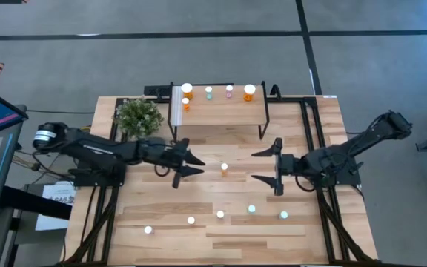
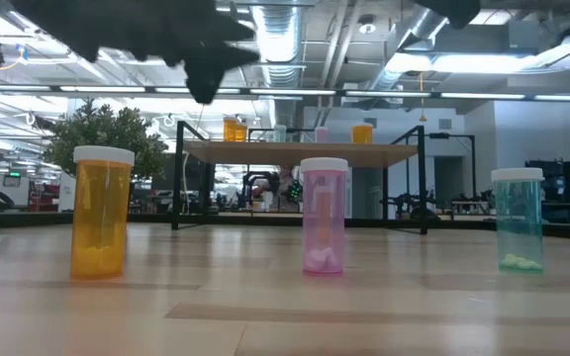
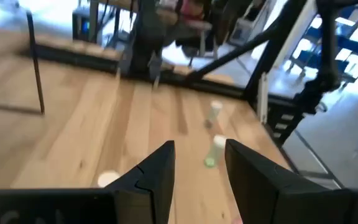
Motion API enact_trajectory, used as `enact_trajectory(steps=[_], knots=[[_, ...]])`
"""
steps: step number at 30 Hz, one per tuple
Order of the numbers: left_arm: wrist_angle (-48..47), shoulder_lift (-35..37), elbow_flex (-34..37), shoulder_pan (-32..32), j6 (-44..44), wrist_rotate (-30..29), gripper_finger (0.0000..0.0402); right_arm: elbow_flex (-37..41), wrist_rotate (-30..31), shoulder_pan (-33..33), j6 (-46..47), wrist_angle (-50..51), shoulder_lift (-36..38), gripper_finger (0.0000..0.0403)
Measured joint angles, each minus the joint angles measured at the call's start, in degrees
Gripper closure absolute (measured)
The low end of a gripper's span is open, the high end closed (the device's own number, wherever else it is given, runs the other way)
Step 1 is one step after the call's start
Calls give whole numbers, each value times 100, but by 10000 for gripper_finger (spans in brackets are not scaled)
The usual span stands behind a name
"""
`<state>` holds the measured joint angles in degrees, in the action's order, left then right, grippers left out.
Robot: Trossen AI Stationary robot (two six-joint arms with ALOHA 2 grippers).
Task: Pick and place medicine bottles onto shelf by color
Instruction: Put the small top orange pill bottle on the shelf
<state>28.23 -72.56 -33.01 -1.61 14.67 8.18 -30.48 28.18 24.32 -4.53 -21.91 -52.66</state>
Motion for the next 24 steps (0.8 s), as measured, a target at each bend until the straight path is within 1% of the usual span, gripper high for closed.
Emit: enact_trajectory(steps=[4,6,9,12,14,16,18,20,22,24], knots=[[8,-659,-253,2,373,-45,272,2,448,157,73,194,-2,52],[-17,-912,-462,4,472,46,272,2,683,225,96,200,0,54],[-231,-1145,-911,2,237,446,272,2,822,321,102,200,82,55],[-708,-1225,-1352,-2,-106,549,272,131,819,348,103,62,154,54],[-895,-1261,-1576,-1,-318,354,272,505,820,263,102,-362,226,52],[-1024,-1259,-1679,4,-451,5,272,980,833,75,116,-1059,333,51],[-1194,-1252,-1707,9,-141,-234,272,1474,817,-118,177,-1788,498,51],[-1227,-1259,-1699,11,39,-303,272,1870,687,-254,231,-2413,681,52],[-1143,-1255,-1704,46,-62,-307,272,2164,548,-337,264,-2744,915,54],[-1203,-1253,-1704,56,-163,-490,272,2280,492,-357,276,-2705,1138,55]])
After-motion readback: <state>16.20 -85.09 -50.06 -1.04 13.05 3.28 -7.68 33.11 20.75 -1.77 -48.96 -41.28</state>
